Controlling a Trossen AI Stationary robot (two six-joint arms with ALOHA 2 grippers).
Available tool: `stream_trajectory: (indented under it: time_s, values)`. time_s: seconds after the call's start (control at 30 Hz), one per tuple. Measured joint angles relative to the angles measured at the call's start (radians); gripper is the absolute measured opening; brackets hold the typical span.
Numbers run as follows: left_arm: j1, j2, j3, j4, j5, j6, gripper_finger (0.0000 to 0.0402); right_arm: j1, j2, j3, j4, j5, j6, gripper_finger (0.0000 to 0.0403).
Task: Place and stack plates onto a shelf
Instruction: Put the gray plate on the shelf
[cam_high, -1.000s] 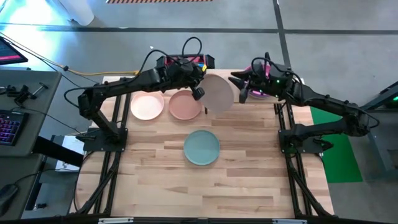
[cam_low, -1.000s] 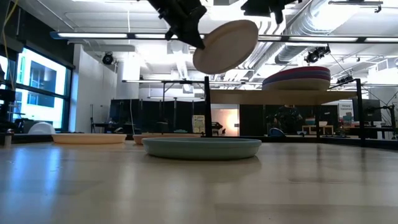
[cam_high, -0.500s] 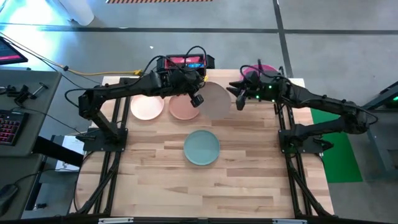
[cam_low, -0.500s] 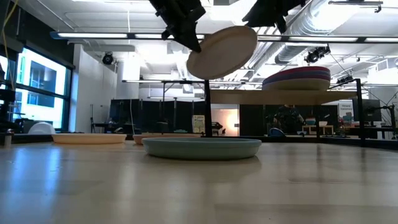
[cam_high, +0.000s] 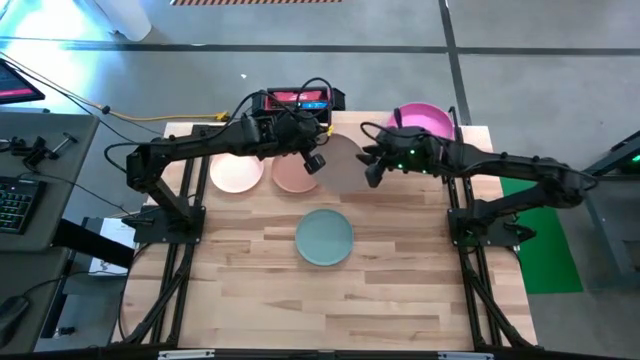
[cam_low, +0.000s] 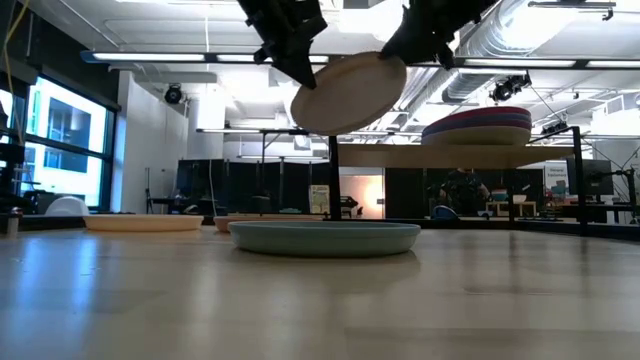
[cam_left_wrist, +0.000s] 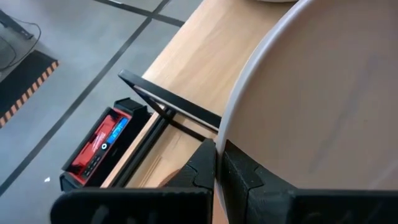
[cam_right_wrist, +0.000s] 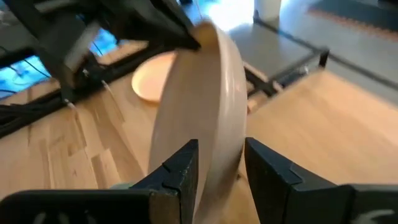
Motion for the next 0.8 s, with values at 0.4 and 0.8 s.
stream_trajectory:
  time_s: [0.4,0.8]
  values:
    - [0.000,0.000,0.000,-0.032,-0.012,-0.003,0.0000,0.000,0.036,0.000,-0.026,0.046,0.112,0.0042]
    - [-0.001,0.000,0.001,-0.024,-0.013,-0.003,0.0002,-0.001,0.036,0.000,-0.060,0.066,0.287,0.0005]
